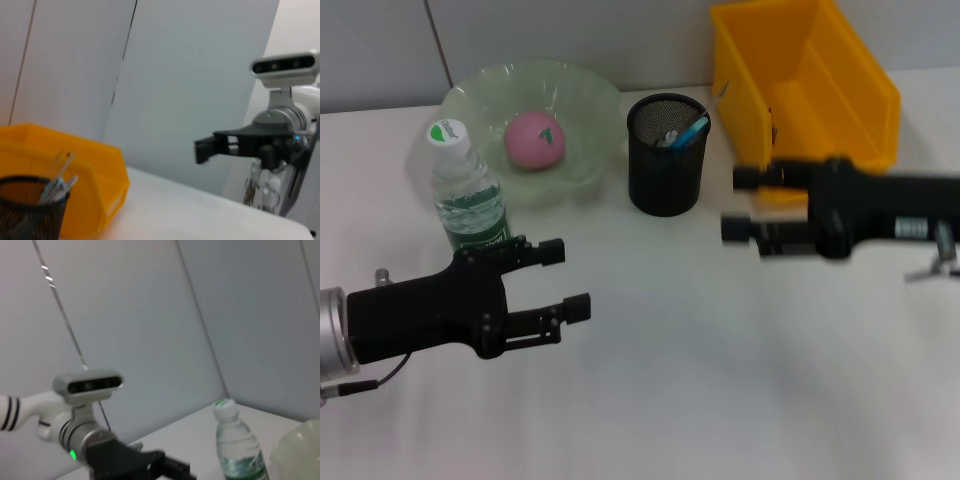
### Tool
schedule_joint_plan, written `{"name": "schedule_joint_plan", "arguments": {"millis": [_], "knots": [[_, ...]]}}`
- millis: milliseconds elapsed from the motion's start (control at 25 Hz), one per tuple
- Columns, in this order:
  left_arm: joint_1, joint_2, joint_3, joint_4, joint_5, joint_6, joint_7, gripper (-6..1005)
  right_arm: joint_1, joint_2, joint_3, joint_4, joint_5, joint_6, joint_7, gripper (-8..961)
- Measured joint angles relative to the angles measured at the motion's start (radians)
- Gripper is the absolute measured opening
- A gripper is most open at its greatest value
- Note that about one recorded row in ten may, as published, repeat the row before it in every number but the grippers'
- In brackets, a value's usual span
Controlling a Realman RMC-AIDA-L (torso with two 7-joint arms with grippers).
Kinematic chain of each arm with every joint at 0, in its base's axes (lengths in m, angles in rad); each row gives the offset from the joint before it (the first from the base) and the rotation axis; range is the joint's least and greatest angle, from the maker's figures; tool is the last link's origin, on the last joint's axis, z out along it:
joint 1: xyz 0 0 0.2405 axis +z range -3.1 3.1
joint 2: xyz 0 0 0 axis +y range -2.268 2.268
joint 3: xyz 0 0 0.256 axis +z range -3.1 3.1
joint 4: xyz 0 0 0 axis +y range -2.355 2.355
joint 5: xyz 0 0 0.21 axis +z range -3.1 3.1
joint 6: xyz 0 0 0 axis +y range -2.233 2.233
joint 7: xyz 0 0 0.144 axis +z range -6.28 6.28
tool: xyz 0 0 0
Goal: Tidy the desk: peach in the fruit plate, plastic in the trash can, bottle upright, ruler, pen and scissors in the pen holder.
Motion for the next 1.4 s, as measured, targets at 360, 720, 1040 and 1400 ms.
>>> {"name": "schedule_joint_plan", "arguments": {"millis": [360,720,1040,1400], "knots": [[0.0,0.013,-0.069,-0.007,0.142,-0.01,0.005,802,-0.05,-0.028,0.083,0.376,-0.02,-0.05,-0.478,786],[0.008,0.012,-0.074,-0.012,0.202,-0.03,0.043,802,-0.047,-0.037,0.086,0.433,-0.09,0.022,-0.527,786],[0.0,0.007,-0.073,-0.013,0.202,-0.015,0.04,802,-0.024,-0.032,0.077,0.46,-0.091,0.039,-0.541,786],[-0.002,0.012,-0.075,-0.013,0.202,-0.006,0.038,802,-0.016,-0.025,0.081,0.467,-0.091,0.04,-0.542,786]]}}
